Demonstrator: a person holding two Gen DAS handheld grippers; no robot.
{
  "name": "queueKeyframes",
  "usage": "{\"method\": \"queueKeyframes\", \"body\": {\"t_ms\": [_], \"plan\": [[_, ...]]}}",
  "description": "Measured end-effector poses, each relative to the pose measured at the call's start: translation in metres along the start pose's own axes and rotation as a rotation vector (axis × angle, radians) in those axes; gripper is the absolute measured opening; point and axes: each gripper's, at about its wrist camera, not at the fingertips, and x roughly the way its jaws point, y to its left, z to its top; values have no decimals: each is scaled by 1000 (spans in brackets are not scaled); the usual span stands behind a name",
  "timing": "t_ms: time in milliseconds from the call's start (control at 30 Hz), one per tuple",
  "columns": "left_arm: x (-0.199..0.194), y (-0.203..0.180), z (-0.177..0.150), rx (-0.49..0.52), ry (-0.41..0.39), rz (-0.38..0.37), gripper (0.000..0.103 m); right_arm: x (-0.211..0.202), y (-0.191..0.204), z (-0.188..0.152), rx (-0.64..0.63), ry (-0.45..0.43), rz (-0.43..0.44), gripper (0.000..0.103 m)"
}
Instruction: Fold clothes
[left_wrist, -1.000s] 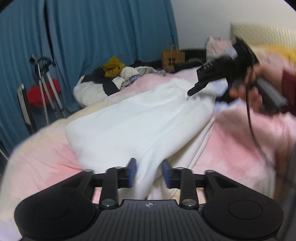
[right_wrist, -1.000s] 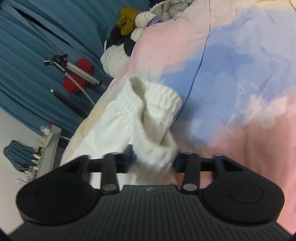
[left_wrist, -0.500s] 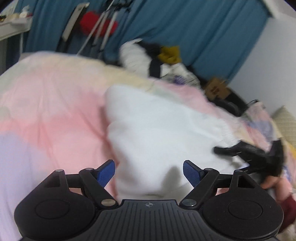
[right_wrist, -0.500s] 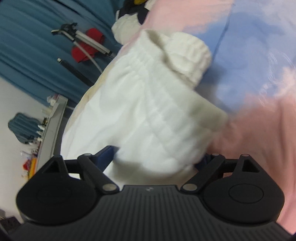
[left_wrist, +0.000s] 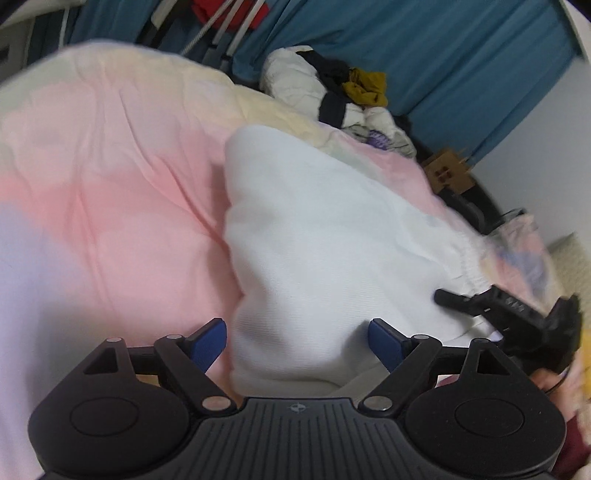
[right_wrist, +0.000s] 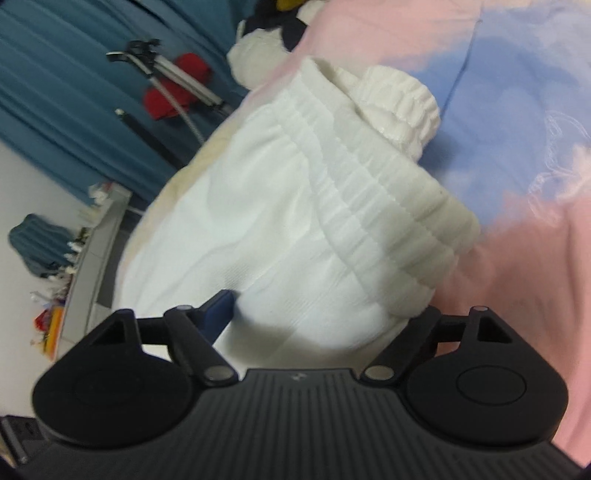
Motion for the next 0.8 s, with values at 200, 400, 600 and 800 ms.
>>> {"method": "queueKeyframes", "body": {"t_ms": [200,400,600,800], "plan": [[19,20,-1,-85,35,-72,80,-11,12,-9,-11,-69,-35,54],[-1,1,4,-33,-43,-46,38,-31,30,-2,-39,-148,37,36],[-48,-48,28,22,-189,-142,35,-70,40,23,-30,-255,207,33],[-19,-127,58,150,-213,-230,36,-126,11,61,48,-437,293,33]]}}
